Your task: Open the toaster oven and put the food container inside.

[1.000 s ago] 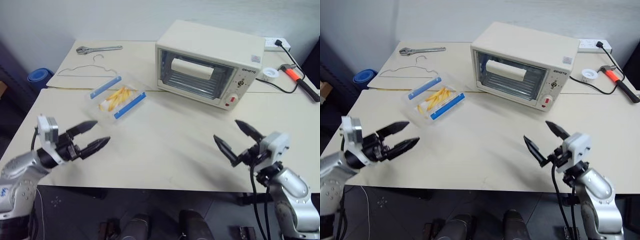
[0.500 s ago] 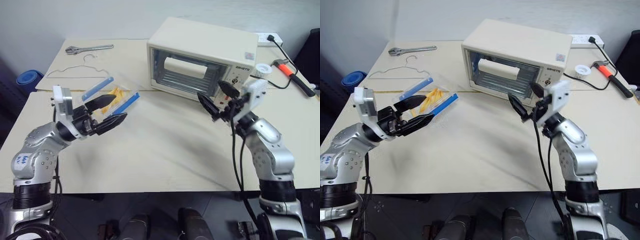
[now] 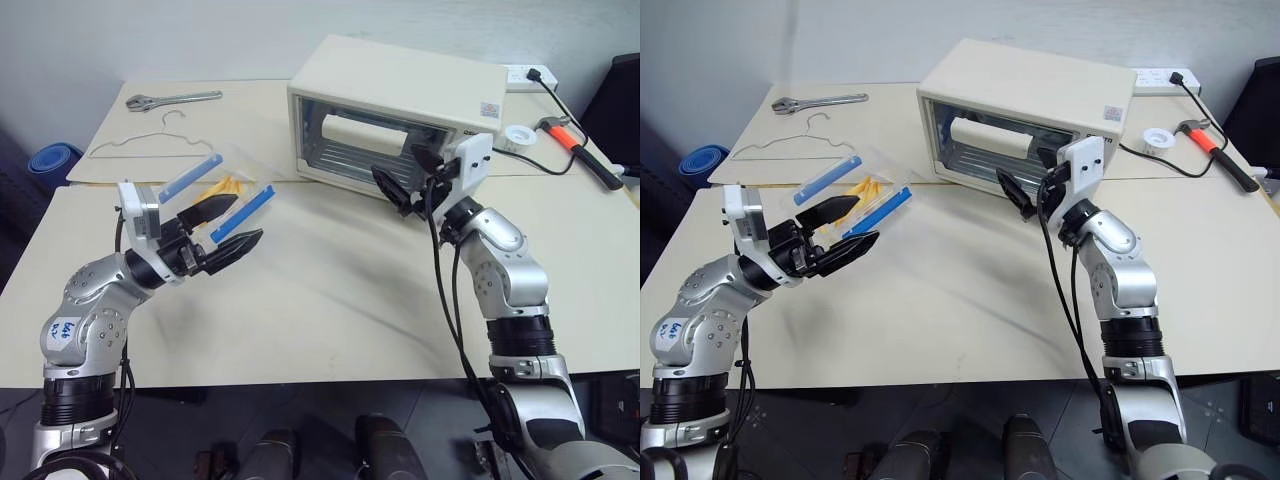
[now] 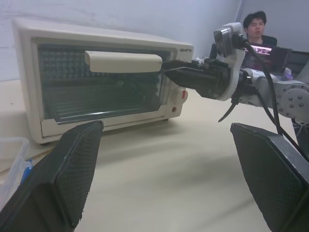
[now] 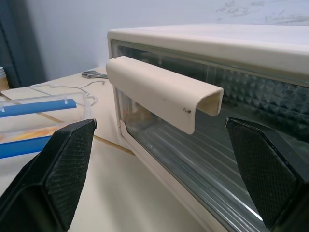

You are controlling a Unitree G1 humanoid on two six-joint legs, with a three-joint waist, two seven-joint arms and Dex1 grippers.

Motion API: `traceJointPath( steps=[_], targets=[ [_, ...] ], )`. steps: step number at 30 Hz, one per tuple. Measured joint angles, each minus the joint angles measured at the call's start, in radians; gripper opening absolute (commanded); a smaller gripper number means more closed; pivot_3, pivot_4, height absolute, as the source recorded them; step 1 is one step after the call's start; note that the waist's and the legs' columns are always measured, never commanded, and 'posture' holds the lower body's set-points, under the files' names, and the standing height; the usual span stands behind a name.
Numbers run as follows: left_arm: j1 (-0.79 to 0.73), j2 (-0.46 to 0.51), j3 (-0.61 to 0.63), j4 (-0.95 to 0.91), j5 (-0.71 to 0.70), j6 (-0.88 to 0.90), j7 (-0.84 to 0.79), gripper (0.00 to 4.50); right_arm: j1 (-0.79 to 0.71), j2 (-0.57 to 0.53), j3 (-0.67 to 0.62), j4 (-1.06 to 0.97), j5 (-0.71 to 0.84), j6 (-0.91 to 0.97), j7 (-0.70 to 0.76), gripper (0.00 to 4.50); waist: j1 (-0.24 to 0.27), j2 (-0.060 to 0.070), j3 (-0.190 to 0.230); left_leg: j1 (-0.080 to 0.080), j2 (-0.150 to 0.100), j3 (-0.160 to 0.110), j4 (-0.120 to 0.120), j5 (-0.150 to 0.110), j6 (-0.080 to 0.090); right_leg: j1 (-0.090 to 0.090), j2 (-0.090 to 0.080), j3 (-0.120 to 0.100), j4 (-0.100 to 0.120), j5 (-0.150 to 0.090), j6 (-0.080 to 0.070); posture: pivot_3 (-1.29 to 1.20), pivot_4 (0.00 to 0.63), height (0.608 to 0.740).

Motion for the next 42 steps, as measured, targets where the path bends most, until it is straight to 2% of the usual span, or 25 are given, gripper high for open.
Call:
traceJointPath(
  steps=[7,14,18,23,29,32,36,42],
  targets=[
    [0.0,-0.012,-0.001,0.0,0.03,-0.023,0.012,4.5,-0.013,0.019,0.034,0.008,-0.01,-0.019,0.059,4.47,0.0,0.0,0.0,0.0,0.0,0.0,0.0,0.0,0.0,0.0,0.0,0.0,0.0,0.0,0.0,0.0,0.15,0.74],
    [-0.012,-0.013,-0.001,0.044,0.068,-0.047,0.029,4.5,0.108,-0.015,0.108,-0.105,-0.02,-0.009,0.173,4.47,-0.004,0.0,0.0,0.0,0.001,0.002,-0.001,0.0,0.0,-0.002,0.001,0.001,0.001,0.0,0.0,0.0,0.15,0.74],
    [-0.078,-0.019,-0.003,0.114,0.099,-0.076,0.045,3.63,0.178,-0.054,0.158,-0.143,-0.063,-0.023,0.228,4.5,0.0,0.0,0.0,0.0,0.0,0.002,0.0,0.0,0.0,-0.002,0.0,0.001,0.001,0.0,0.0,0.0,0.15,0.74],
    [-0.283,-0.042,-0.008,0.323,0.194,-0.163,0.099,2.07,0.233,-0.069,0.194,-0.16,-0.114,-0.081,0.28,4.5,-0.004,0.0,0.0,0.0,0.001,0.004,0.0,0.0,-0.001,-0.003,0.001,0.002,0.002,0.0,0.0,0.0,0.15,0.74],
    [-0.562,-0.181,-0.116,0.65,0.348,-0.302,0.128,0.13,0.25,-0.045,0.2,-0.155,-0.152,-0.127,0.272,4.5,-0.003,-0.002,0.0,-0.002,-0.001,0.005,0.001,0.0,-0.001,-0.005,0.001,0.001,0.003,0.0,0.001,0.0,0.15,0.74],
    [-0.648,-0.215,-0.145,0.795,0.412,-0.373,0.145,0.03,0.254,-0.04,0.203,-0.156,-0.163,-0.139,0.268,4.5,-0.009,-0.002,0.0,-0.004,-0.002,0.007,0.001,0.0,-0.001,-0.013,0.0,0.001,0.011,0.0,0.001,0.0,0.15,0.74],
    [-0.704,-0.217,-0.186,0.934,0.491,-0.457,0.124,0.03,0.29,-0.045,0.195,-0.177,-0.17,-0.15,0.255,4.5,-0.008,-0.002,0.0,-0.005,-0.002,0.006,0.001,0.0,-0.001,-0.013,0.0,0.001,0.011,0.0,0.001,0.0,0.15,0.74],
    [-0.705,-0.212,-0.262,1.014,0.578,-0.509,0.018,0.03,0.478,-0.109,0.148,-0.288,-0.171,-0.146,0.226,4.5,0.006,-0.003,0.0,-0.015,-0.006,0.003,0.011,-0.001,0.001,-0.018,0.001,-0.001,0.011,0.001,0.002,0.0,0.15,0.74]
  ],
)
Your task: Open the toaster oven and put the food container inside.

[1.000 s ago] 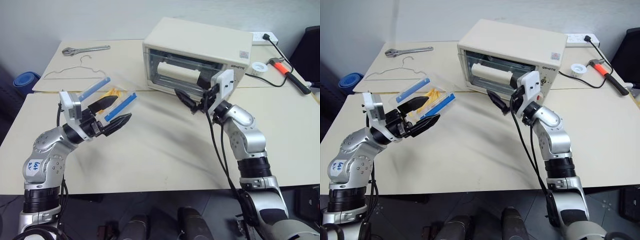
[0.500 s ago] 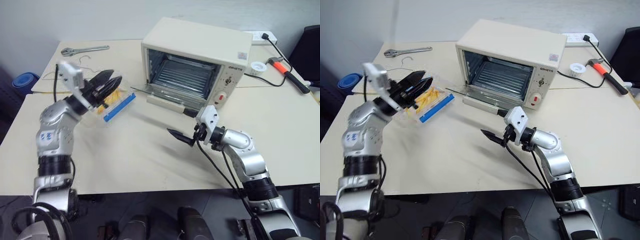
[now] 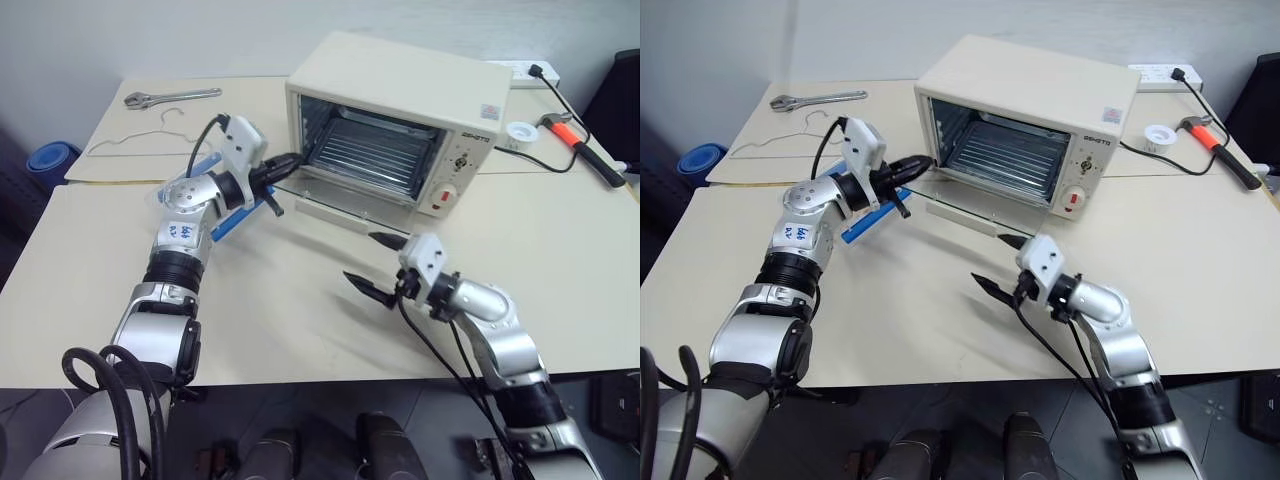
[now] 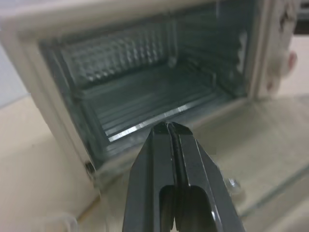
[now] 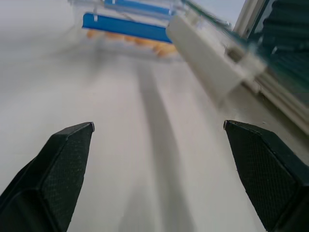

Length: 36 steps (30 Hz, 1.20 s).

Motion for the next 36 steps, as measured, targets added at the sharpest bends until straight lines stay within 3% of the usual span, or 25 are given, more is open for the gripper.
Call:
traceJointPath(
  steps=[9,22,26,30,33,36],
  targets=[
    [0.099,-0.02,-0.047,-0.064,0.055,0.043,-0.008,0.03,0.421,-0.077,-0.166,-0.228,0.071,0.001,-0.01,4.5,0.023,-0.001,0.0,0.001,0.0,0.001,0.003,-0.001,0.001,0.003,0.001,0.001,0.0,0.001,0.002,0.0,0.15,0.74],
    [0.24,-0.083,-0.029,-0.187,0.071,0.084,0.145,0.03,0.436,-0.05,-0.234,-0.232,0.144,-0.139,0.013,4.5,0.03,-0.001,0.0,0.003,0.0,0.002,0.004,-0.001,0.001,0.005,0.001,0.002,0.001,0.001,0.002,0.0,0.15,0.74],
    [0.407,-0.086,0.034,-0.404,-0.07,0.129,0.069,0.84,0.41,-0.026,-0.236,-0.209,0.227,-0.178,0.048,4.5,0.018,-0.001,0.0,0.003,0.001,0.002,0.003,-0.001,0.002,0.004,-0.002,0.002,0.0,0.001,0.002,0.0,0.15,0.74],
    [0.614,0.008,0.129,-0.704,-0.217,0.195,0.005,2.12,0.373,-0.015,-0.26,-0.207,0.311,-0.181,0.063,4.5,0.014,-0.001,0.0,0.004,0.003,0.002,0.003,-0.002,0.0,0.005,-0.002,0.003,0.0,0.001,0.001,0.0,0.15,0.74],
    [0.811,0.095,0.286,-0.882,-0.309,0.279,0.044,2.99,0.333,-0.011,-0.27,-0.204,0.32,-0.211,0.069,4.5,0.013,0.0,-0.001,0.005,0.004,0.002,0.002,-0.002,0.0,0.005,-0.002,0.003,0.0,0.001,0.001,0.0,0.15,0.74],
    [0.993,0.121,0.456,-0.979,-0.366,0.351,0.136,3.89,0.294,0.006,-0.26,-0.201,0.32,-0.246,0.085,4.5,0.024,0.0,-0.001,0.005,0.003,0.001,0.003,-0.002,0.001,0.007,-0.002,0.003,-0.001,0.001,0.0,0.0,0.15,0.74]
  ],
)
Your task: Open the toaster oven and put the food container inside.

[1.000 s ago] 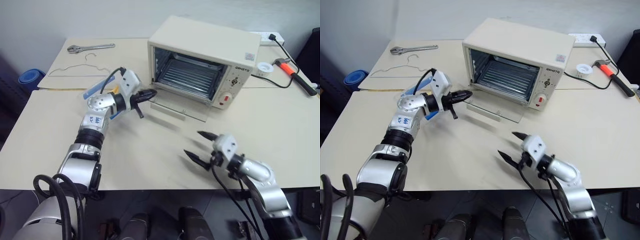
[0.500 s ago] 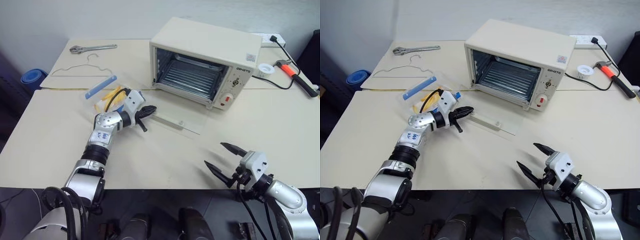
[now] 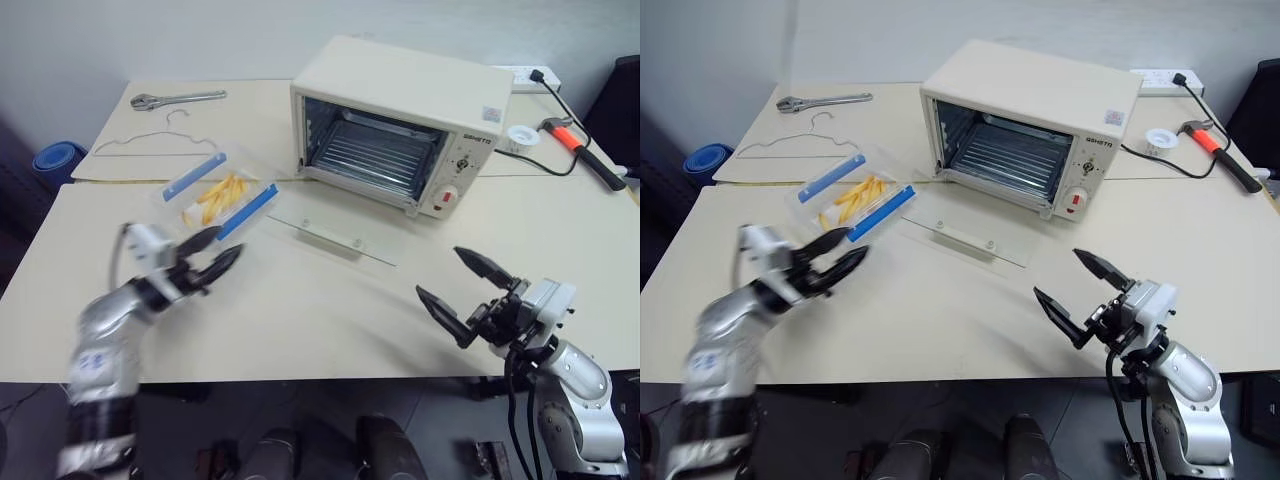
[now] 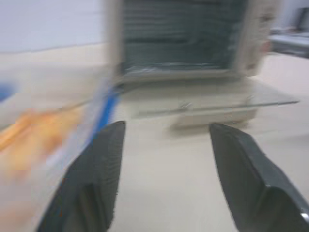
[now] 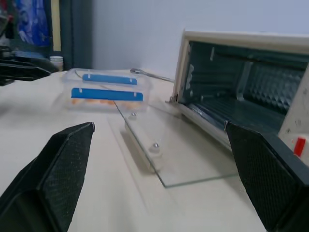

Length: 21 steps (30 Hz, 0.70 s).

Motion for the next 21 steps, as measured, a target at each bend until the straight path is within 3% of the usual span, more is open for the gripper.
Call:
traceJointPath(
  steps=[2,8,15,17,21],
  targets=[
    [0.11,-0.007,0.114,-0.01,-0.031,0.039,0.073,4.48,-0.036,0.007,0.028,0.003,-0.001,-0.021,0.017,4.5,0.01,0.0,0.0,0.0,-0.001,0.0,0.001,0.0,0.001,0.001,0.0,0.0,-0.001,0.0,0.0,0.0,0.15,0.74],
    [0.187,-0.034,0.206,-0.055,-0.1,0.173,0.227,4.48,-0.086,0.004,0.071,0.046,-0.01,-0.036,0.071,4.5,0.037,-0.001,0.0,0.0,-0.002,-0.008,0.003,0.0,0.001,0.005,0.0,0.0,-0.002,0.0,0.0,0.0,0.15,0.74],
    [-0.098,0.1,0.171,-0.112,-0.239,0.601,0.472,4.48,-0.118,-0.023,0.069,0.084,-0.014,-0.038,0.1,4.5,0.042,-0.001,-0.001,0.001,-0.001,-0.008,0.002,0.0,0.0,0.005,0.0,-0.001,-0.001,0.001,-0.001,0.0,0.15,0.74],
    [-0.241,0.129,0.142,-0.06,-0.257,0.743,0.556,4.48,-0.121,-0.03,0.067,0.093,-0.016,-0.038,0.103,4.5,0.029,-0.001,-0.001,0.001,-0.001,-0.007,0.002,0.0,-0.001,0.004,0.001,-0.001,0.0,0.001,-0.001,0.0,0.15,0.74],
    [-0.437,0.119,0.113,0.072,-0.252,0.867,0.666,4.48,-0.112,-0.033,0.068,0.102,-0.027,-0.038,0.101,4.5,0.019,-0.002,-0.001,0.0,-0.001,-0.006,0.002,0.0,-0.001,0.001,0.001,-0.004,0.001,0.001,-0.001,0.0,0.15,0.74]
  ],
)
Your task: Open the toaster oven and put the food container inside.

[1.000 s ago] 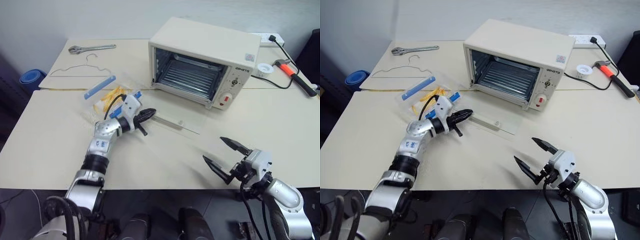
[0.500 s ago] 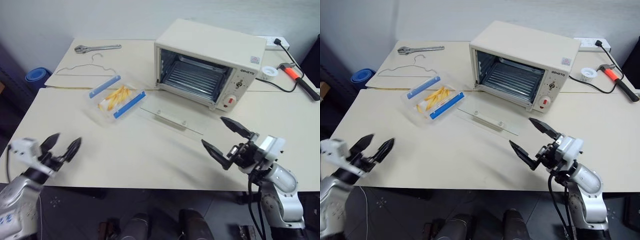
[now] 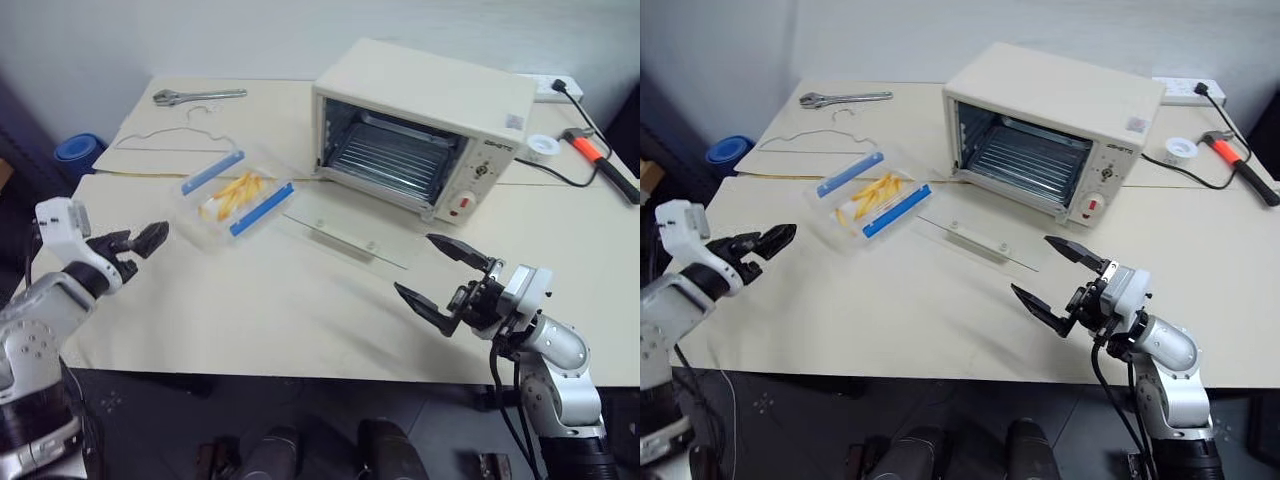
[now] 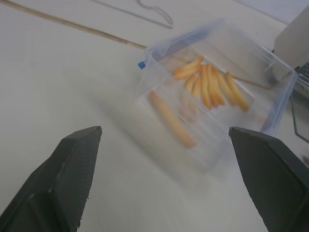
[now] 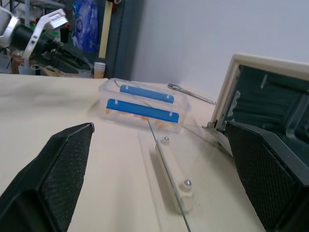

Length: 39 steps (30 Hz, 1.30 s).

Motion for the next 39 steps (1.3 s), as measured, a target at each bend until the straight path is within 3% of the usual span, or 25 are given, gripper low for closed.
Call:
traceJointPath(
  steps=[3,10,14,21,27,39],
  targets=[
    [-0.154,-0.011,-0.041,0.121,0.035,0.057,0.061,4.48,0.001,0.001,0.007,-0.001,-0.009,0.003,-0.012,4.5,-0.007,0.0,0.0,0.0,0.0,0.001,0.0,0.0,0.0,-0.001,0.0,0.0,0.001,0.0,0.0,0.0,0.15,0.74],
    [-0.312,-0.046,-0.159,0.373,0.158,0.06,0.077,4.48,0.026,0.02,0.049,-0.064,-0.033,0.036,-0.066,4.5,-0.025,0.0,0.0,-0.001,-0.001,0.001,0.0,0.0,-0.001,-0.003,0.0,0.001,0.001,0.0,0.0,0.0,0.15,0.74],
    [-0.348,-0.041,-0.187,0.468,0.223,0.025,0.066,3.6,0.027,0.021,0.05,-0.095,-0.043,0.057,-0.101,4.5,-0.025,0.0,0.0,-0.001,0.0,0.0,0.0,0.0,-0.001,-0.003,0.001,0.001,0.001,0.0,0.0,0.0,0.15,0.74],
    [-0.424,-0.035,-0.141,0.611,0.277,-0.065,0.067,1.4,0.028,0.031,0.051,-0.112,-0.07,0.066,-0.152,4.5,-0.022,0.0,0.0,-0.001,-0.001,0.0,0.0,0.0,-0.001,-0.003,0.0,0.001,0.002,0.0,0.0,0.0,0.15,0.74],
    [-0.454,-0.006,-0.133,0.686,0.319,-0.132,0.059,0.1,0.035,0.032,0.05,-0.112,-0.081,0.066,-0.174,4.5,-0.024,0.0,0.0,-0.001,-0.001,0.0,0.001,0.0,-0.001,-0.004,0.0,0.001,0.007,0.0,0.0,0.0,0.15,0.74],
    [-0.543,0.073,-0.264,0.806,0.448,-0.274,-0.116,0.02,0.08,0.024,0.035,-0.114,-0.085,0.065,-0.187,4.5,-0.023,0.0,0.0,-0.002,-0.002,0.0,0.001,0.0,-0.001,-0.004,0.001,0.001,0.007,0.0,0.0,0.0,0.15,0.74]
  ],
)
